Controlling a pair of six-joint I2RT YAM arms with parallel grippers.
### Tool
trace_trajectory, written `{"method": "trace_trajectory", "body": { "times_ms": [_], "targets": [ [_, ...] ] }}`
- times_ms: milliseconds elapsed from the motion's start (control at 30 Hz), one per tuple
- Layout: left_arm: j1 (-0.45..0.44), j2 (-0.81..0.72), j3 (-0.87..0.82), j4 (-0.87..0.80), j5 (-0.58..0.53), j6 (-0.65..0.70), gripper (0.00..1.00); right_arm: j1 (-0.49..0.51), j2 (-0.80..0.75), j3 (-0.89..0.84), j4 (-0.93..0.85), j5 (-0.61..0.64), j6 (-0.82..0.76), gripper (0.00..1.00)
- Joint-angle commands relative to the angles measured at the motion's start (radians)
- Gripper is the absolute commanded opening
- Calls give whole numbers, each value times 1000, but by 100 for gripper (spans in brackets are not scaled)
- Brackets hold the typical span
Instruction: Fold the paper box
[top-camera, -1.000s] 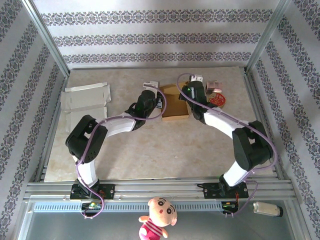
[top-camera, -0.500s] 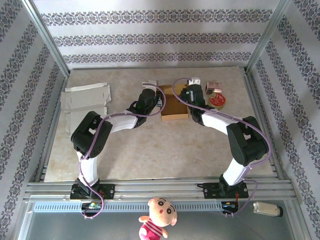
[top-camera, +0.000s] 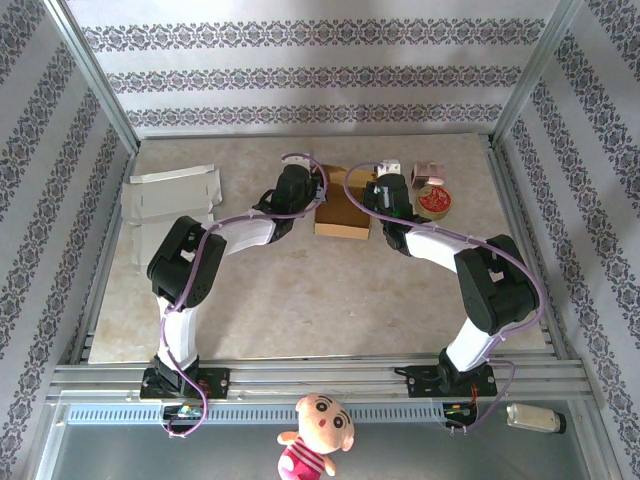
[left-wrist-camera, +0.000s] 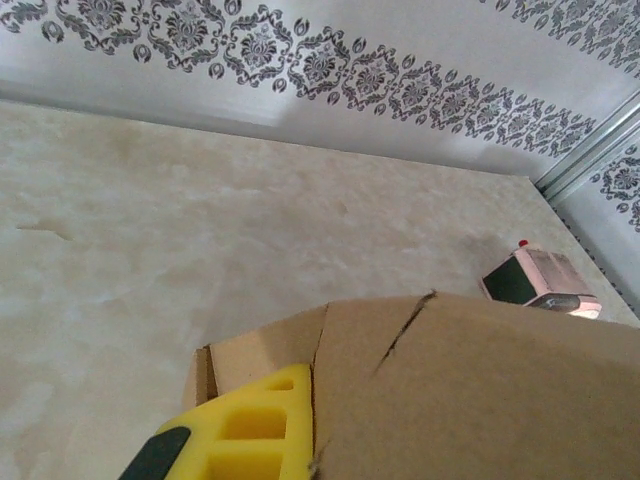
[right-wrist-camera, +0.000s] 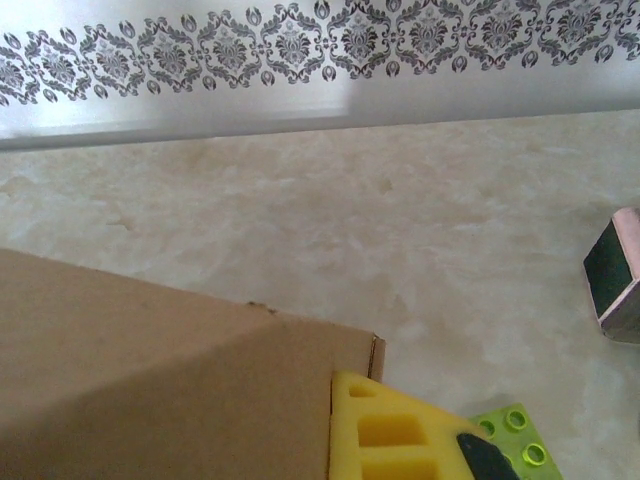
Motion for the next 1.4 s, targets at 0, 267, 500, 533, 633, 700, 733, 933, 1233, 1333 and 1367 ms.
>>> {"method": "trace_trajectory", "body": {
  "times_ms": [0,267,500,533,633,700,733,933,1233,1333,1367],
  "targets": [
    [-12,20,43,-75,127,-52,4,11,-8,-9,12,-86,-5,0],
    [-12,2,-50,-80,109,-3,4,10,-11,-42,17,-84,-11,0],
    [-11,1,-109,-52,161,-41,4,20,-39,-93,20,-83,-9,1],
    [-11,-2,-115,-51,157,-42,4,21,-41,-101,22,-83,-8,1],
    [-13,-8,-145,-35,156,-44,7,34,-44,-132,37,-83,-5,3],
    [-13,-7,-166,-25,161,-50,9,40,-40,-150,49,-81,0,4],
    [-13,-8,-178,-16,161,-53,9,41,-39,-159,54,-81,4,4],
    [-15,-21,-236,20,161,-66,11,53,-47,-186,69,-68,11,8],
    [-22,-68,-296,31,142,-61,27,75,-100,-234,75,-75,3,32],
    [-28,-84,-319,44,138,-68,32,78,-123,-259,71,-77,7,40],
    [-32,-91,-323,47,136,-69,34,79,-135,-268,71,-80,10,43]
  ]
}}
